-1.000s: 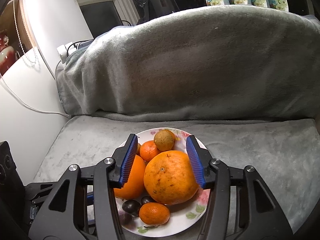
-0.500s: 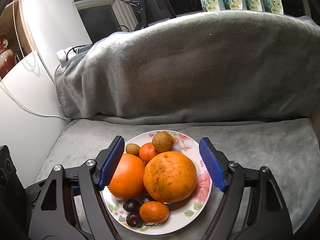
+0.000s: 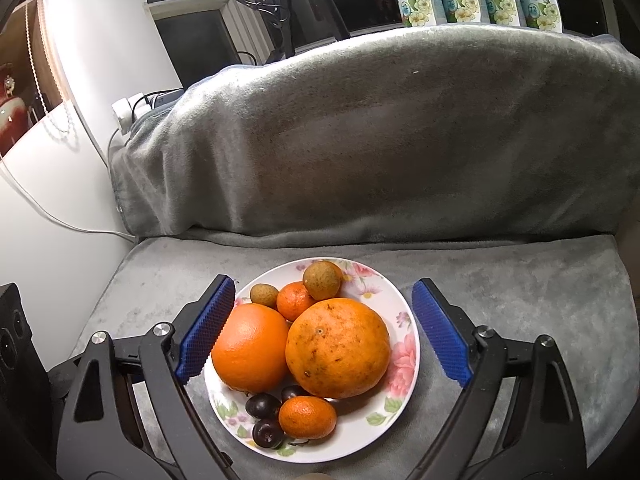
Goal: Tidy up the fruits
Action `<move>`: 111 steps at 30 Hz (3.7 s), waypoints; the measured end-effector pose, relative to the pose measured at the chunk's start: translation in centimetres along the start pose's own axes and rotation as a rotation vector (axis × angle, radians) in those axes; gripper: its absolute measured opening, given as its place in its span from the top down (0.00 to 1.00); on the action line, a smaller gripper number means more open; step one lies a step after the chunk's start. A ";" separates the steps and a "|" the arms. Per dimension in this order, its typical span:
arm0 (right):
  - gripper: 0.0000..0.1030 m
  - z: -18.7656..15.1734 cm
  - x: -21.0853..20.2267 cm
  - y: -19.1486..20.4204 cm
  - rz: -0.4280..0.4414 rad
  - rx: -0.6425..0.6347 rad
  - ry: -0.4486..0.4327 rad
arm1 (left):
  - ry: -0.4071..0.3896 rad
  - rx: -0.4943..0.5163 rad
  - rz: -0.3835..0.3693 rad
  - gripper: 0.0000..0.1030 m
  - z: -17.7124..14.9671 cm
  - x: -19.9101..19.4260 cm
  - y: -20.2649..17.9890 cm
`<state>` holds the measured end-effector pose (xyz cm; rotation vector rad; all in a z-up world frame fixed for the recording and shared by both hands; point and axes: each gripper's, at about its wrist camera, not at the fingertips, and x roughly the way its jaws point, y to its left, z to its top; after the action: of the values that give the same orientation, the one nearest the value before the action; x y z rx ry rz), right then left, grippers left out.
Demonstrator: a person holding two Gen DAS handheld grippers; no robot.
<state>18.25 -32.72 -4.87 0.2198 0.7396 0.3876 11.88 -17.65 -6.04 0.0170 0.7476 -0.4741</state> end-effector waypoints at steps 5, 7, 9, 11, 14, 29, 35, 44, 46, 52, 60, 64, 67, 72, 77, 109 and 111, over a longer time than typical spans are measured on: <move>0.10 -0.1 -0.2 0.0 -0.002 0.001 0.000 | -0.003 0.000 0.002 0.20 0.0 -0.1 0.0; 0.10 -0.2 -0.3 0.1 -0.003 0.002 -0.003 | -0.005 -0.002 0.003 0.20 0.0 -0.1 0.0; 0.10 -0.2 -0.5 0.2 -0.006 0.000 -0.007 | -0.009 -0.007 0.004 0.20 0.0 -0.3 0.1; 0.10 -0.3 -0.7 0.2 -0.006 -0.001 -0.009 | -0.012 -0.009 0.004 0.20 0.1 -0.4 0.1; 0.10 -0.4 -1.0 0.4 -0.007 0.001 -0.011 | -0.016 -0.010 0.004 0.20 0.1 -0.6 0.1; 0.10 -0.9 -2.4 1.0 -0.009 0.004 -0.050 | -0.039 -0.021 0.001 0.20 0.0 -1.9 0.2; 0.10 -1.3 -3.5 1.8 -0.033 -0.029 -0.065 | -0.049 -0.027 -0.003 0.20 -0.1 -2.4 0.3; 0.10 -1.9 -5.0 2.4 -0.054 -0.046 -0.096 | -0.070 -0.032 -0.004 0.20 -0.1 -3.5 0.5; 0.10 -1.9 -5.5 2.4 -0.062 -0.051 -0.111 | -0.073 -0.035 -0.001 0.20 -0.1 -3.7 0.6; 0.10 -2.4 -6.6 2.7 -0.076 -0.059 -0.138 | -0.086 -0.040 0.013 0.20 -0.2 -4.2 0.9; 0.10 -3.2 -8.7 3.2 -0.091 -0.052 -0.176 | -0.108 -0.044 0.033 0.20 -0.5 -5.4 1.6; 0.10 -3.7 -9.5 3.8 -0.121 -0.070 -0.183 | -0.117 -0.047 0.045 0.20 -0.7 -6.0 1.9; 0.00 -4.4 -10.0 4.3 -0.143 -0.081 -0.199 | -0.118 -0.048 0.054 0.20 -1.0 -6.4 2.0; 0.00 -5.2 -10.6 4.6 -0.176 -0.078 -0.211 | -0.127 -0.040 0.087 0.20 -1.3 -7.0 2.2; 0.00 -6.0 -11.3 4.6 -0.213 -0.060 -0.228 | -0.133 -0.039 0.138 0.20 -1.6 -7.3 2.4; 0.00 -7.0 -11.4 3.8 -0.228 -0.001 -0.207 | -0.152 -0.054 0.182 0.13 -1.6 -8.9 2.8; 0.00 -7.0 -11.4 3.8 -0.227 0.002 -0.204 | -0.152 -0.053 0.184 0.13 -1.5 -8.9 2.7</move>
<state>4.72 -33.67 -1.72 0.1719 0.5562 0.1461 6.38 -11.29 -1.70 0.0004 0.6024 -0.2766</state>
